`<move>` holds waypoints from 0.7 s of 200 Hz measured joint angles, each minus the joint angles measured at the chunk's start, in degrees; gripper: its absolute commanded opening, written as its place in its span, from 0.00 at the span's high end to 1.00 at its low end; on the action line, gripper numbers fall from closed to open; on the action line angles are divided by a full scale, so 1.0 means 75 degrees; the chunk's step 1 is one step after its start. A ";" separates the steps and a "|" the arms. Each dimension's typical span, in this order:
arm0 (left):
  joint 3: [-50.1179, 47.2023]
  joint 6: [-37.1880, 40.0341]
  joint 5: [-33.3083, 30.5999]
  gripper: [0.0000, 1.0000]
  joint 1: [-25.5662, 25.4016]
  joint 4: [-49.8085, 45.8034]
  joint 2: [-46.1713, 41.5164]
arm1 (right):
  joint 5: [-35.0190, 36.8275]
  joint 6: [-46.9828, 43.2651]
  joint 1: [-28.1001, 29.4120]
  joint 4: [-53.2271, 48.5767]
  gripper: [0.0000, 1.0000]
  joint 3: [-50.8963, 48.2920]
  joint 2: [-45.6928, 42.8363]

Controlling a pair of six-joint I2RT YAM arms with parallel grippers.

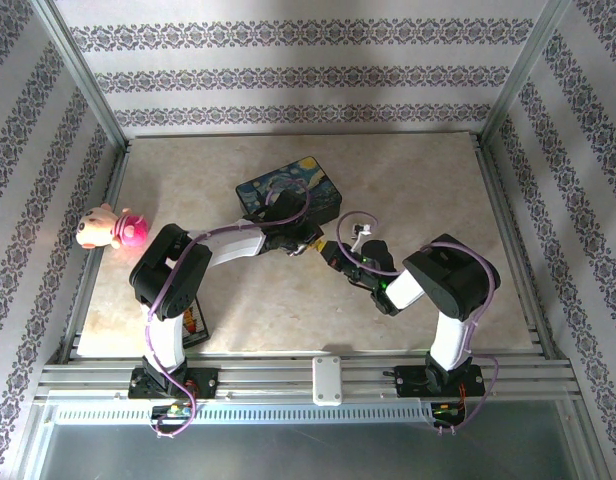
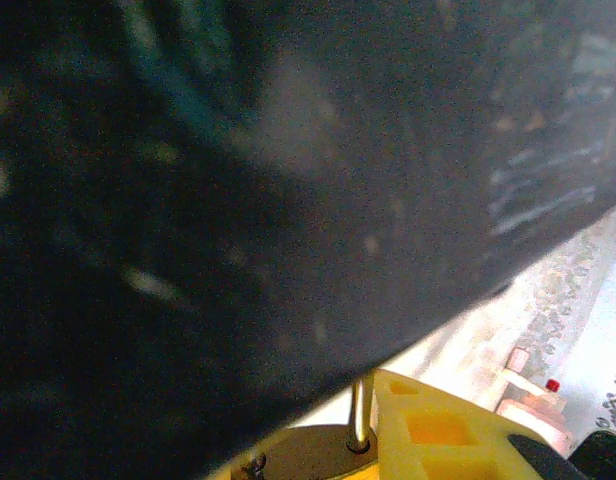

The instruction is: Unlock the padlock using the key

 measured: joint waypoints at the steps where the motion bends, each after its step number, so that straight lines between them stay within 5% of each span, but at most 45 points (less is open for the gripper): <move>1: 0.0000 0.0003 0.0000 0.95 0.0000 0.0000 0.0003 | 0.0000 0.0000 0.0000 0.0000 1.00 0.0006 0.0006; 38: 0.0009 0.0003 -0.0076 0.93 0.0044 0.0000 0.0015 | -0.0003 0.0000 0.0000 -0.0006 1.00 0.0160 0.0149; 79: -0.0026 0.0000 -0.0082 0.65 0.0055 0.0070 0.0012 | 0.0000 0.0003 0.0000 -0.0003 1.00 0.0175 0.0157; 140: -0.0198 -0.0102 0.0358 0.42 0.0052 0.0318 -0.0134 | 0.0009 0.0009 0.0000 -0.0003 1.00 0.0201 0.0160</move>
